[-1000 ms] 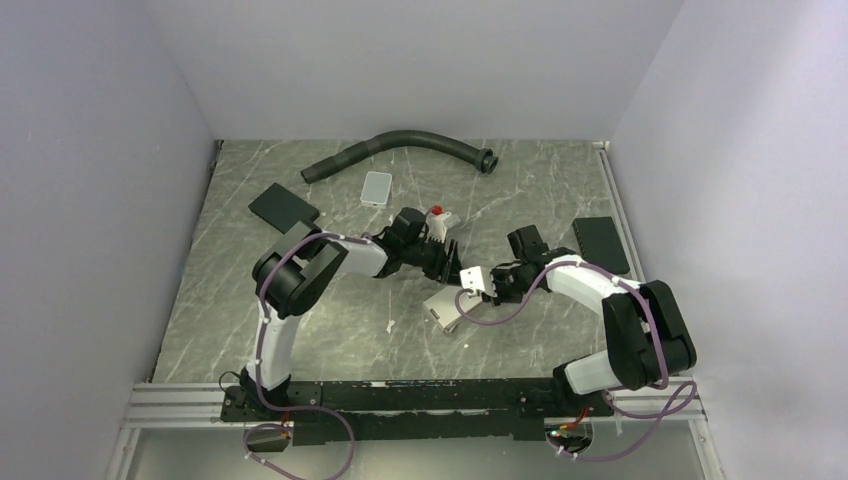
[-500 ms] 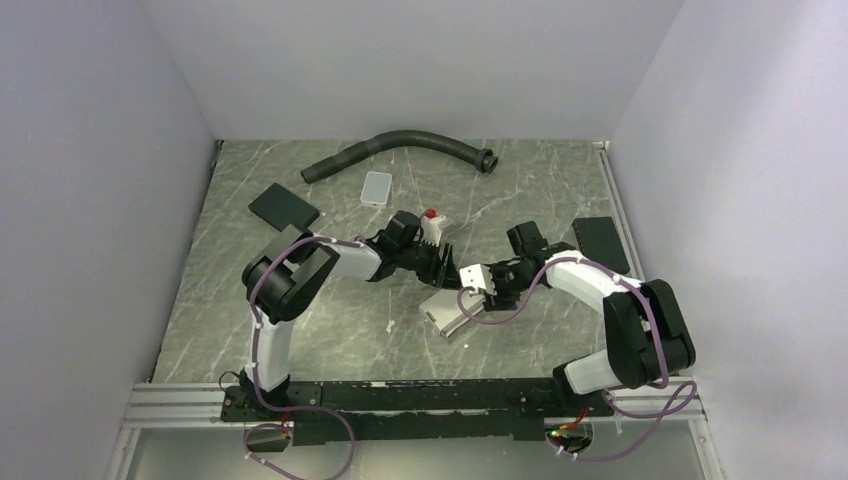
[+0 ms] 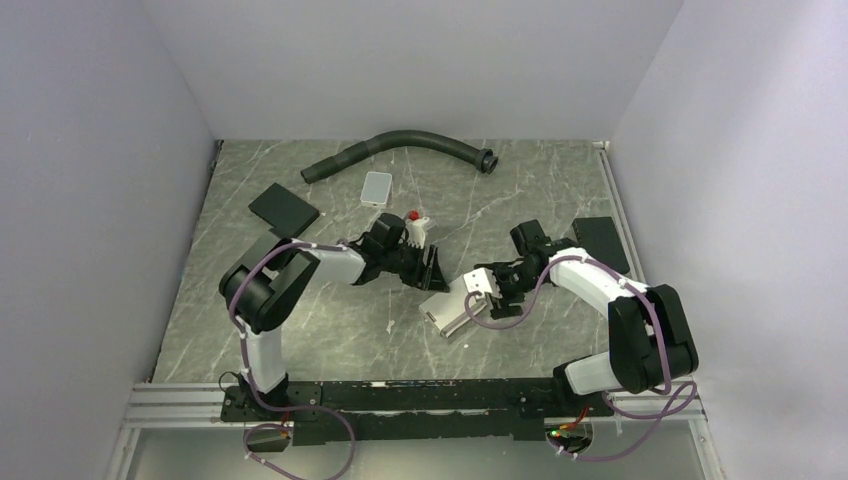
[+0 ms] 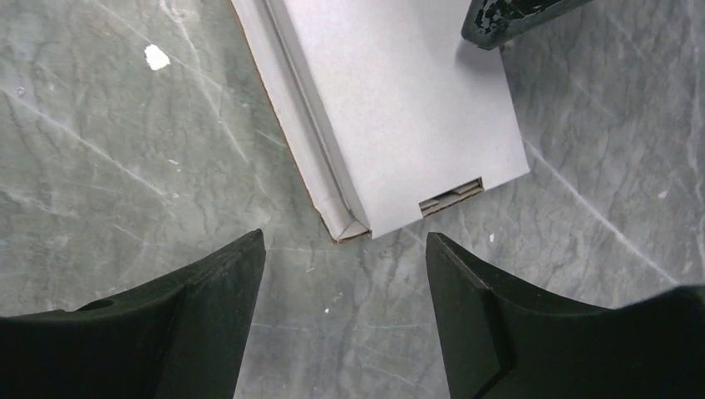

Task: Fold the paper box
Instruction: Close the paper box at the center of the board.

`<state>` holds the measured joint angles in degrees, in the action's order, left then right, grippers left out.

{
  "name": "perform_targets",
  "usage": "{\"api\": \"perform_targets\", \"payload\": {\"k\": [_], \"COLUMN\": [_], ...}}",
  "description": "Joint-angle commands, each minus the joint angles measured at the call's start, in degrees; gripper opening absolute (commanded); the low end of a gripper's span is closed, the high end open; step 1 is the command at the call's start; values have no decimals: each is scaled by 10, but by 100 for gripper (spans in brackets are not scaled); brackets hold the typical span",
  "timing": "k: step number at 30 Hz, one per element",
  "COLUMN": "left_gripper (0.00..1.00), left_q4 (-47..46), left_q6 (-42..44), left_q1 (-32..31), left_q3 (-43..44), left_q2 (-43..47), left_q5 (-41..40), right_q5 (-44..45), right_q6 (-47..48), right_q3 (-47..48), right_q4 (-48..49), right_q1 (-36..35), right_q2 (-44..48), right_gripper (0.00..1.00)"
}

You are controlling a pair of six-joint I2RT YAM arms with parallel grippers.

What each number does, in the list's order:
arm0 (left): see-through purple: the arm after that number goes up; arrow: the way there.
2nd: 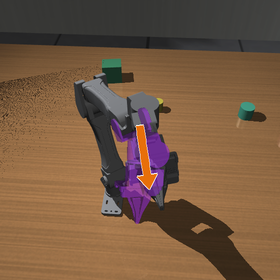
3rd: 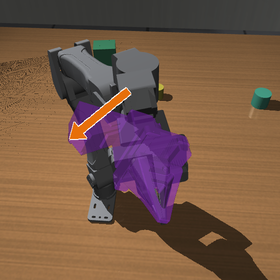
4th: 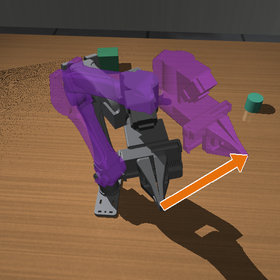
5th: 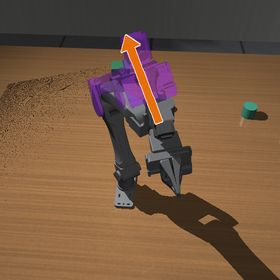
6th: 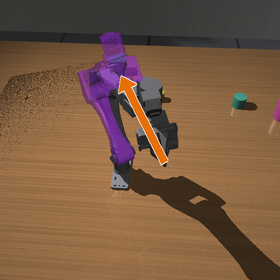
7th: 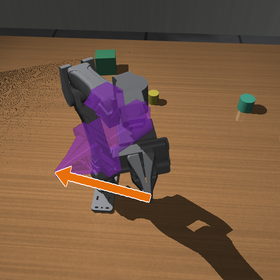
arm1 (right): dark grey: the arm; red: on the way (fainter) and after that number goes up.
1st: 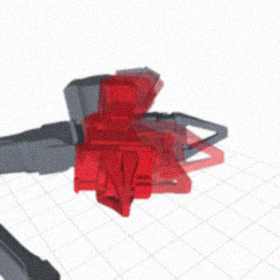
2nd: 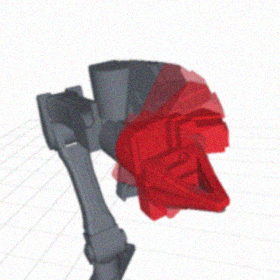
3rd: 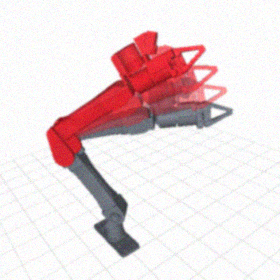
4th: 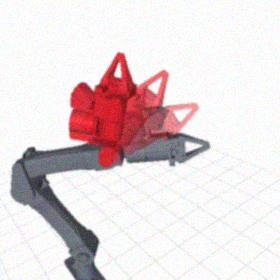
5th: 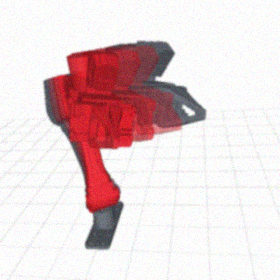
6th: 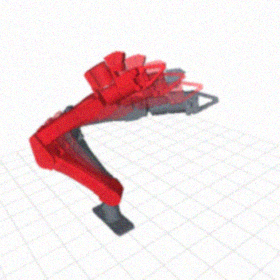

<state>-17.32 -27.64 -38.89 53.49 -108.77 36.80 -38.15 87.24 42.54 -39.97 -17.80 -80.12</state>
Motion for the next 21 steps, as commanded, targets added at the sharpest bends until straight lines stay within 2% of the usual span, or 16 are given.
{"api": "perform_targets", "payload": {"k": [1,7,12,21], "left_gripper": [64,59,54,48], "left_q4": [45,6,-3,2], "left_q6": [32,-12,-26,-23], "left_q1": [3,18,18,19], "left_q3": [-22,-48,-44,-43], "left_q2": [40,34,17,9], "left_q5": [-38,-50,-51,-58], "right_q5": [-53,-59,-4,29], "right_q6": [53,21,-45,-51], "right_q3": [42,64,36,3], "right_q4": [-43,-28,53,89], "right_q1": [-19,-94,-179,-241], "right_q2": [15,8,2,-3], "right_gripper": [76,77,78,80]}}
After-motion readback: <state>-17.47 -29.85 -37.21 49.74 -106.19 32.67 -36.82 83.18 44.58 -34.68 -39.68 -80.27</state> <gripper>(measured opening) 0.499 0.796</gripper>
